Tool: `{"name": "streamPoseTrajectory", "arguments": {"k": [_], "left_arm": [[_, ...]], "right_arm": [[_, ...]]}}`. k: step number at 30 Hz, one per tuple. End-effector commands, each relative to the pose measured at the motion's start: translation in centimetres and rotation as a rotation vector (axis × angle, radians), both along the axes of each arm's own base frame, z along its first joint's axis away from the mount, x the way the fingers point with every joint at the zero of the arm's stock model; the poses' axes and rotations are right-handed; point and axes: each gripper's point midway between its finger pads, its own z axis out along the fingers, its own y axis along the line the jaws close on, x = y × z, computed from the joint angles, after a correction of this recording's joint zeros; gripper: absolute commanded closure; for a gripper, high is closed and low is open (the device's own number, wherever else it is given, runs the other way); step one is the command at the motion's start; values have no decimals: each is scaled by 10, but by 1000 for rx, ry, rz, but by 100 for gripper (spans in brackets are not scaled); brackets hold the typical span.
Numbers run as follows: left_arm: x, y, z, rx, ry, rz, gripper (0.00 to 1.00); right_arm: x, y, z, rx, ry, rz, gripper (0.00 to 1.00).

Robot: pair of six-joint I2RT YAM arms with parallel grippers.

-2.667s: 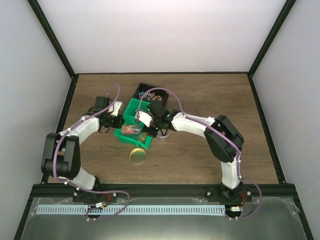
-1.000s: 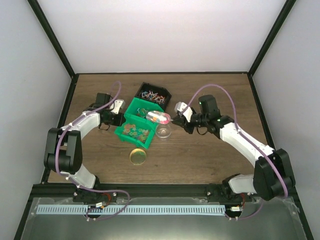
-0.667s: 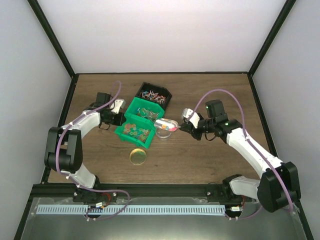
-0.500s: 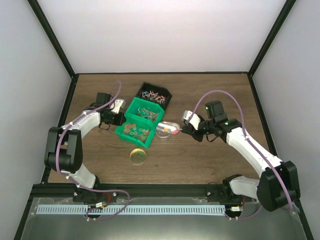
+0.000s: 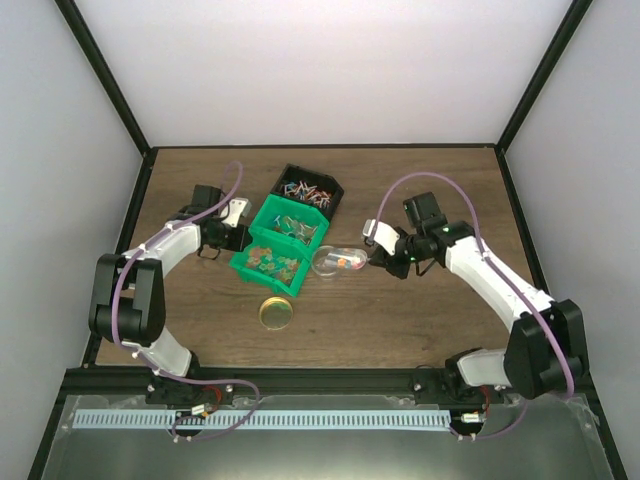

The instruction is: Pack the candies

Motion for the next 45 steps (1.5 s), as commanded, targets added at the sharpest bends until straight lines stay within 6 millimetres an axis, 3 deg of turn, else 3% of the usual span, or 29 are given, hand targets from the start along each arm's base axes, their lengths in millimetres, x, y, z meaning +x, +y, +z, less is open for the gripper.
{"name": "streamPoseTrajectory", "arguments": {"k": [1, 7, 33, 45], "left_arm": [[4, -5, 5, -22, -11, -18, 95], [4, -5, 1, -15, -2, -25, 95], [6, -6, 0, -25, 1, -16, 95], [6, -6, -1, -30, 3, -12, 95]], "right_arm": [[14, -5, 13, -56, -23, -8, 99], [18, -3, 24, -73, -28, 31, 99], [15, -6, 25, -175, -25, 98, 99], [15, -2, 39, -190, -27, 110, 99]]}}
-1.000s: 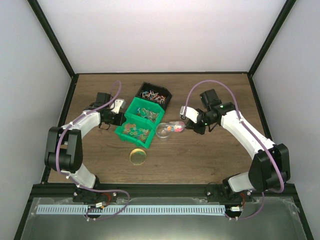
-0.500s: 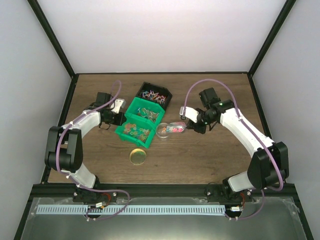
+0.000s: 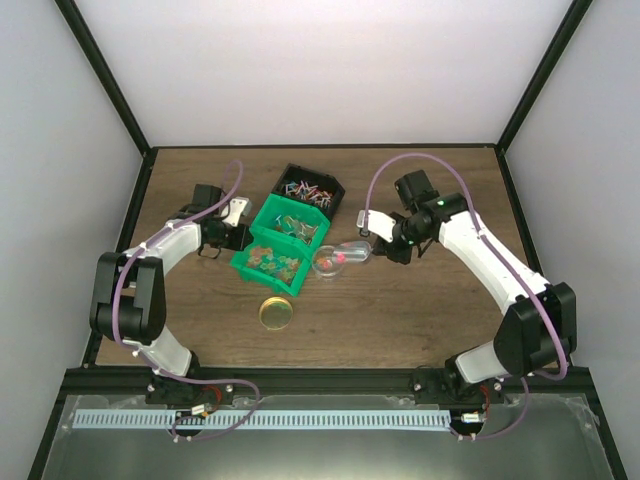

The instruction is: Pack the candies

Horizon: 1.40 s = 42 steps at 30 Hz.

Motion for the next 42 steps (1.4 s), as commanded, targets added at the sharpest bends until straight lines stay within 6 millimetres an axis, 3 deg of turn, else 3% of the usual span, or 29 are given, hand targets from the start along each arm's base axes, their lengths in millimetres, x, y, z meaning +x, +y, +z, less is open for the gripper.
{"name": "streamPoseTrajectory", "arguments": {"k": [1, 4, 9, 13, 16, 25, 29, 33, 37, 42], "left_arm": [[5, -5, -1, -21, 0, -7, 95], [5, -5, -1, -22, 0, -8, 95], [4, -4, -1, -19, 2, -7, 95], [5, -3, 1, -7, -7, -9, 95], [5, -2, 2, -3, -11, -9, 95], [1, -2, 0, -5, -3, -12, 95], [2, -2, 0, -7, -5, -11, 95], [2, -3, -1, -7, -4, -12, 95], [2, -2, -2, -9, -2, -10, 95], [2, -3, -3, -11, 2, -10, 95]], "right_arm": [[1, 3, 16, -1, -24, 16, 99], [5, 9, 27, 10, -51, 18, 99], [11, 45, 54, 70, -51, 35, 99], [7, 44, 43, 47, -44, 53, 99], [1, 46, 50, 78, -59, 75, 99], [-7, 101, 51, 94, -20, 131, 99], [-11, 126, 43, 62, -9, 155, 99], [-1, 143, 28, 4, -8, 141, 99], [16, 147, 13, -75, -22, 117, 99], [15, 142, -4, -147, 0, 145, 99]]}}
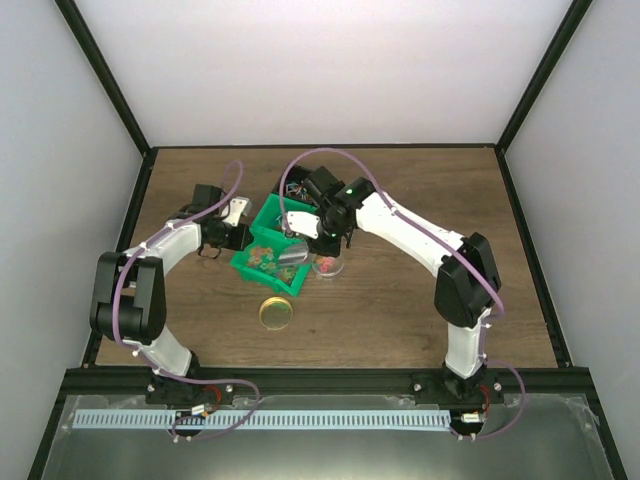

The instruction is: Pack the candies

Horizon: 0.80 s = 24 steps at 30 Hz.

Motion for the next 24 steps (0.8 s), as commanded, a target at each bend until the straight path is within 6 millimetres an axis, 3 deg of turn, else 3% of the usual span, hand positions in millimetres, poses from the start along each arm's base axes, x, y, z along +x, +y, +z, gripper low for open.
{"name": "streamPoseTrajectory", "arguments": {"k": [1, 5, 10, 17, 24], "left_arm": [[2, -3, -3, -11, 3, -9, 95], [1, -2, -5, -10, 8, -5, 95], [-4, -2, -7, -15, 10, -2, 95], [-2, -3, -5, -19, 0, 2, 95], [-5, -3, -6, -25, -4, 4, 95]], "right_arm": [[1, -7, 2, -64, -24, 12, 99], [0, -6, -15, -121, -35, 66, 99], [16, 10, -25, -166, -53, 109, 99], [2, 28, -39, -184, -28, 193, 99], [-4, 54, -49, -82, 43, 184, 99]]}}
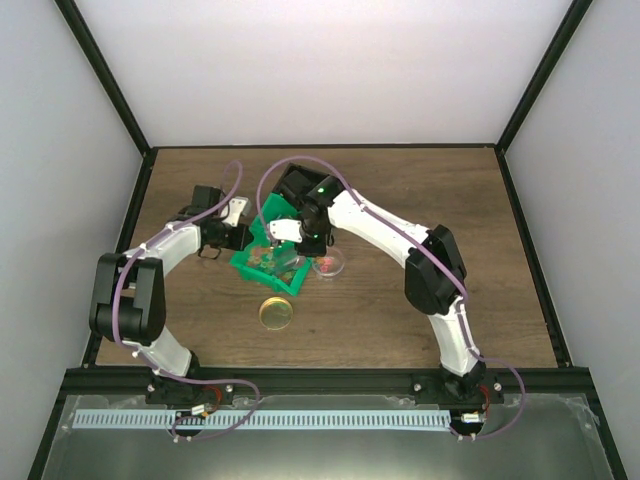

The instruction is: Pack the candies

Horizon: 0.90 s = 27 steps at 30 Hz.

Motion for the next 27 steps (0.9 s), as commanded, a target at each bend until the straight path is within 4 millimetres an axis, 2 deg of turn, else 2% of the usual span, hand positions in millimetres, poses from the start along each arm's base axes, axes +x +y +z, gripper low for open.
{"name": "streamPoseTrajectory", "arguments": {"k": [1, 5, 9, 17, 22, 25, 27], "left_arm": [[-7, -2, -5, -14, 11, -3, 95], [-8, -2, -3, -13, 10, -2, 95], [-8, -1, -2, -12, 10, 1, 95], [-6, -2, -4, -15, 18, 5, 96], [-7, -2, -6, -16, 22, 6, 96], [-8, -2, -6, -15, 21, 6, 96], [-8, -2, -5, -17, 20, 5, 96]], "right_arm": [[-16, 31, -17, 85, 96, 25, 99], [-18, 36, -28, 117, 118, 4, 99], [-17, 37, -10, 140, 108, -14, 99], [-32, 15, 16, 120, 114, -49, 99], [-33, 7, 20, 120, 129, -67, 99], [-35, 9, 21, 140, 144, -64, 99], [-34, 14, 15, 142, 160, -72, 99]]}}
